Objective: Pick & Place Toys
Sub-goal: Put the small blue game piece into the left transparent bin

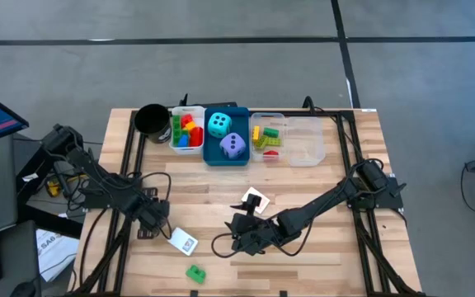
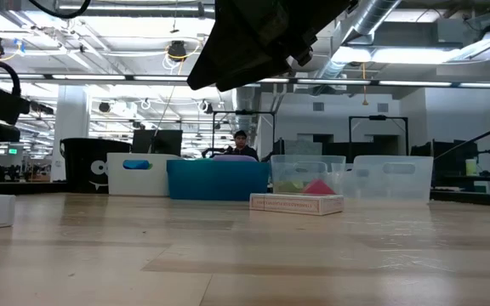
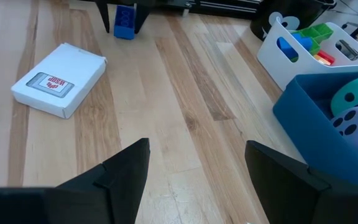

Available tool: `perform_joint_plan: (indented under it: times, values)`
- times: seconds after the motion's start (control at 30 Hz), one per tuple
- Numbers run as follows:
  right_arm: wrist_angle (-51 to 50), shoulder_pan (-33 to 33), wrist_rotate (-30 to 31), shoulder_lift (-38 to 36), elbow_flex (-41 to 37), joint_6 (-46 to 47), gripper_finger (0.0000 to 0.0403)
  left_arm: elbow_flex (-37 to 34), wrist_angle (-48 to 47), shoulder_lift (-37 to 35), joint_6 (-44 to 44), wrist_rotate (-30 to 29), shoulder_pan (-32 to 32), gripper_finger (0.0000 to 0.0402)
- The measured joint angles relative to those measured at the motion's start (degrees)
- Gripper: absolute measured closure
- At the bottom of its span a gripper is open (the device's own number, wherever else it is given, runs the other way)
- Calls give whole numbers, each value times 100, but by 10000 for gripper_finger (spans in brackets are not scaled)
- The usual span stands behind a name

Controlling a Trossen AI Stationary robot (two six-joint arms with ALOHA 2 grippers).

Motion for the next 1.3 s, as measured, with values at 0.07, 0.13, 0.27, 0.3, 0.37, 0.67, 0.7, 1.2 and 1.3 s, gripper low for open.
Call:
perform_joint_plan:
  times: [0.07, 0.13, 0.27, 0.3, 0.37, 0.67, 0.7, 1.2, 1.3]
  values:
    - [2, 0, 0, 0, 0, 0, 143, -19, -4, -126, -40, 30, -2, 197]
    - [2, 0, 0, 0, 0, 0, 143, -17, 3, -238, -140, 73, -6, 233]
    - [6, 0, 2, 0, 0, 0, 143, -15, -1, -349, -303, 61, -4, 276]
    - [4, 0, 2, 0, 0, 0, 143, -15, 1, -349, -357, 53, -4, 276]
    - [4, 0, 2, 0, 0, 0, 143, -15, 67, -358, -378, 28, -4, 276]
    - [2, 0, 31, 0, 0, 0, 143, -11, 1222, -358, -487, -596, 458, 276]
    - [2, 0, 31, 0, 0, 0, 143, -11, 1445, -358, -407, -753, 547, 276]
    - [-166, 167, 1758, 0, 0, 55, 143, -2, 5979, -360, 2744, -1994, 2421, 276]
    - [-282, 278, 2322, 0, 0, -24, 143, -2, 6562, -360, 2920, -1975, 2737, 276]
